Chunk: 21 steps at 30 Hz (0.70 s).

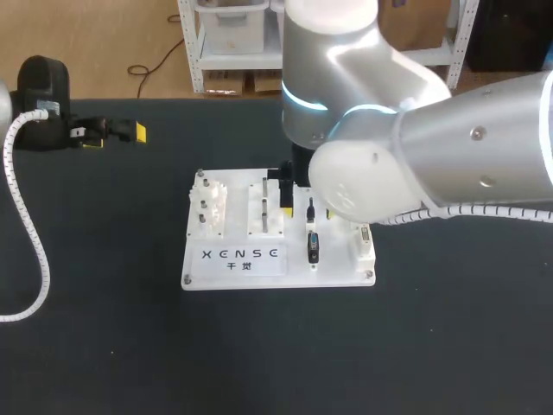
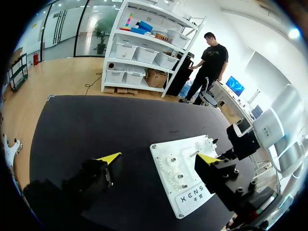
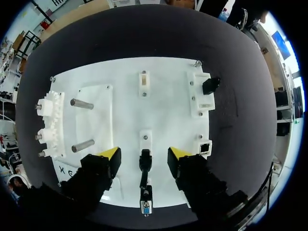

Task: Insert the USB connector, Ethernet cable, and multi-pin plug into their matching sockets one by one.

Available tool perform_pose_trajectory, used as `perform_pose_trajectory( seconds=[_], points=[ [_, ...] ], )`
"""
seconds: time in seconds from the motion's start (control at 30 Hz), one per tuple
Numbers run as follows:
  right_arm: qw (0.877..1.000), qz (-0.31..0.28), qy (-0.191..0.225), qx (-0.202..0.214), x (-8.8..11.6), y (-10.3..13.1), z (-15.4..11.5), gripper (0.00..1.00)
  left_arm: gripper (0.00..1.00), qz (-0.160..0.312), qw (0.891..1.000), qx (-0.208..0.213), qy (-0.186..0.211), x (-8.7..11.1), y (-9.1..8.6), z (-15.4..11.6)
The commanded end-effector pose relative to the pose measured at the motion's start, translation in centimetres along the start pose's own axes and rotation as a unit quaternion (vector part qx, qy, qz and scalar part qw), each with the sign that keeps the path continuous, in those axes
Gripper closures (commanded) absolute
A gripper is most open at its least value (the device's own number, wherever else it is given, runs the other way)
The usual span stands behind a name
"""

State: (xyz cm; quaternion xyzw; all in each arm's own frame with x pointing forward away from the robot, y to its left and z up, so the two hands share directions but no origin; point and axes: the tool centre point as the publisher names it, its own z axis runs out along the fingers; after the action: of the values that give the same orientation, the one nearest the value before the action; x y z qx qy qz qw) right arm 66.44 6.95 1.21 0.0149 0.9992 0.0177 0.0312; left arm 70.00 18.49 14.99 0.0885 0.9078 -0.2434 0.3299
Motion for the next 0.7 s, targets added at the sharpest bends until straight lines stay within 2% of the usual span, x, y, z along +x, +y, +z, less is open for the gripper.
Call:
perform_pose_trajectory(
  seconds=[0.03,0.17,0.4,0.7],
  points=[
    [1.000,-0.004,0.000,-0.001,0.0,-0.1,0.1,0.78,0.00,0.000,1.000,0.000,0.000,0.0,0.0,0.0],
    [1.000,-0.011,0.000,-0.003,0.1,-0.2,0.1,1.00,0.00,0.000,1.000,0.000,0.000,0.0,0.0,0.0],
    [0.999,-0.025,-0.008,-0.023,0.3,-0.6,-0.6,1.00,0.00,0.000,1.000,0.000,0.000,0.0,0.0,0.0],
    [0.998,-0.022,-0.034,-0.050,-0.5,-1.8,-3.4,1.00,0.00,0.000,1.000,0.000,0.000,0.0,0.0,0.0]
  ],
)
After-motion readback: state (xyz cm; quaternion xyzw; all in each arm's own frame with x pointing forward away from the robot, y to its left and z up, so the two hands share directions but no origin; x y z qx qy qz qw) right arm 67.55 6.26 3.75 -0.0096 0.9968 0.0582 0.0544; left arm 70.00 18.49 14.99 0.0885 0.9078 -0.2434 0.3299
